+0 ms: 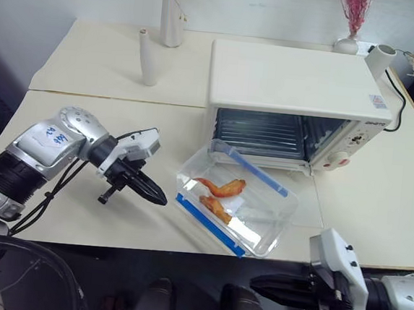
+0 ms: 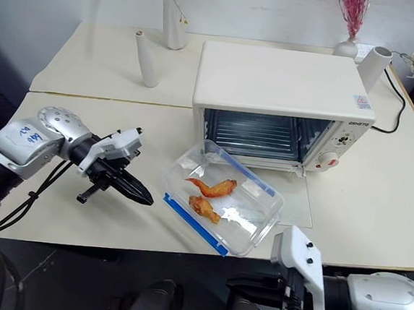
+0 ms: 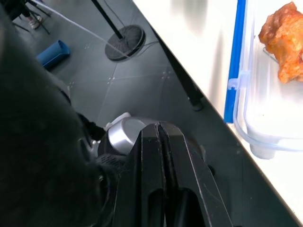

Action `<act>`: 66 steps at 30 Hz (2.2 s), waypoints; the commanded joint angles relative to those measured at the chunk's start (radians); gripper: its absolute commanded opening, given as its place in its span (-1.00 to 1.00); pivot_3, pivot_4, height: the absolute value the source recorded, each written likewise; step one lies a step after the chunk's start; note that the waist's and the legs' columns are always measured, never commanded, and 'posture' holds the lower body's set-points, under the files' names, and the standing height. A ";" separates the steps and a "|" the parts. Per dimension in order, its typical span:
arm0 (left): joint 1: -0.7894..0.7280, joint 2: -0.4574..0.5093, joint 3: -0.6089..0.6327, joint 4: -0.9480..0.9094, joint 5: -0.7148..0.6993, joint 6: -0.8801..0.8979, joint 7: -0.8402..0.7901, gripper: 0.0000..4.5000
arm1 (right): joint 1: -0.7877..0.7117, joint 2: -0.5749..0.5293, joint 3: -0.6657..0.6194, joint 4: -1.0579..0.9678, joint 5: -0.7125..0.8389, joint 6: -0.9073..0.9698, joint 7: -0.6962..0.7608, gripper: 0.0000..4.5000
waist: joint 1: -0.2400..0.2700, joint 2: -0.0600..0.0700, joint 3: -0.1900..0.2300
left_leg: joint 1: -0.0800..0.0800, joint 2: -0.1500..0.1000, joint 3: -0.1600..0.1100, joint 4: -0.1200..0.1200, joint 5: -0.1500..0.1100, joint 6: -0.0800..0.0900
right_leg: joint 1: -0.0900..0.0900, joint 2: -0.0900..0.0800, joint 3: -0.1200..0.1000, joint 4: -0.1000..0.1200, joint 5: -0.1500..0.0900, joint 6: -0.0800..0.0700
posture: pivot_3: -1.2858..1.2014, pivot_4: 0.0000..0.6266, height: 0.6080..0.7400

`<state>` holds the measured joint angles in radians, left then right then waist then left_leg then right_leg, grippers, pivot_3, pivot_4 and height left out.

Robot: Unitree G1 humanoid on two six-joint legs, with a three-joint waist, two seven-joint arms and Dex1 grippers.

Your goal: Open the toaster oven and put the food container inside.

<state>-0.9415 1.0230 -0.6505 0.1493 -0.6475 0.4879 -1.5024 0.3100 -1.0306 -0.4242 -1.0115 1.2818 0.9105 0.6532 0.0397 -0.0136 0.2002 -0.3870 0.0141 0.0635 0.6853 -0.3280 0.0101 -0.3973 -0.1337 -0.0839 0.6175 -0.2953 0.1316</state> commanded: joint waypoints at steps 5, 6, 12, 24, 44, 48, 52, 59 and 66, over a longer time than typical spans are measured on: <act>-0.069 -0.046 0.005 0.046 0.024 -0.008 -0.112 -1.00 | -0.106 0.069 0.157 0.071 -0.125 -0.062 -0.101 -0.97 | -0.004 0.000 0.000 | 0.000 0.000 0.000 0.001 0.000 0.000 | 0.000 0.000 0.000 0.000 0.000 0.000 | 0.03 -0.52 1.00; -0.074 -0.058 0.010 0.054 0.027 -0.002 -0.112 -1.00 | -0.112 0.069 0.159 0.080 -0.138 -0.064 -0.101 -0.97 | -0.004 0.000 0.000 | 0.000 0.000 0.000 0.001 0.000 0.000 | 0.000 0.000 0.000 0.001 0.000 0.000 | 0.03 -0.52 1.00; -0.073 -0.113 0.051 0.059 0.043 0.025 -0.112 -1.00 | -0.100 0.045 0.064 0.141 -0.153 -0.078 -0.058 -0.97 | -0.006 0.000 0.000 | -0.001 0.000 0.000 0.001 0.000 0.000 | 0.000 0.000 0.000 0.001 0.000 0.000 | 0.03 -0.52 1.00; -0.008 -0.138 0.122 0.011 0.064 0.055 -0.109 -1.00 | -0.120 0.054 0.061 0.157 -0.220 -0.100 -0.035 -0.97 | -0.012 0.000 0.000 | 0.000 0.000 0.000 0.001 0.000 0.000 | 0.000 0.000 0.000 0.001 0.000 0.000 | 0.03 -0.52 1.00; 0.066 -0.399 0.283 -0.013 0.205 0.103 0.145 -1.00 | -0.272 0.138 0.189 0.363 -0.592 -0.210 -0.076 -0.97 | -0.013 -0.001 0.000 | -0.001 0.000 0.000 0.003 0.000 0.000 | 0.000 0.000 0.000 0.002 0.000 0.000 | 0.03 -0.52 1.00; 0.059 -0.475 0.312 0.009 0.246 0.119 0.271 -1.00 | -0.382 0.199 0.241 0.441 -0.664 -0.223 -0.126 -0.97 | -0.014 0.000 0.000 | -0.001 0.000 0.000 0.004 0.000 0.000 | 0.000 0.000 -0.001 0.003 0.000 0.000 | 0.03 -0.52 1.00; 0.056 -0.543 0.361 0.006 0.259 0.146 0.385 -1.00 | -0.460 0.259 0.269 0.500 -0.718 -0.229 -0.161 -0.97 | -0.013 0.000 0.000 | -0.001 0.000 0.000 0.005 0.000 0.000 | -0.001 0.000 0.000 0.003 0.000 0.000 | 0.03 -0.52 1.00; 0.067 -0.614 0.447 -0.045 0.263 0.210 0.557 -1.00 | -0.585 0.343 0.318 0.609 -0.798 -0.264 -0.178 -0.97 | -0.014 0.000 0.000 | -0.002 0.000 -0.001 0.006 0.000 0.000 | 0.000 0.000 -0.001 0.004 0.000 0.000 | 0.03 -0.52 1.00; 0.100 -0.618 0.501 -0.131 0.251 0.259 0.648 -1.00 | -0.716 0.447 0.360 0.752 -0.880 -0.320 -0.200 -0.97 | -0.018 0.000 0.000 | -0.002 0.000 0.000 0.006 0.000 0.000 | -0.001 0.000 -0.001 0.004 0.000 0.000 | 0.03 -0.52 1.00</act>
<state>-0.8463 0.3955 -0.1850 0.0767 -0.3747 0.7328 -0.8600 -0.3765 -0.5993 -0.0573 -0.2712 0.4198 0.6272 0.4654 0.0218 -0.0136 0.1999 -0.3887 0.0144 0.0632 0.6911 -0.3281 0.0099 -0.3981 -0.1339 -0.0849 0.6220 -0.2951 0.1319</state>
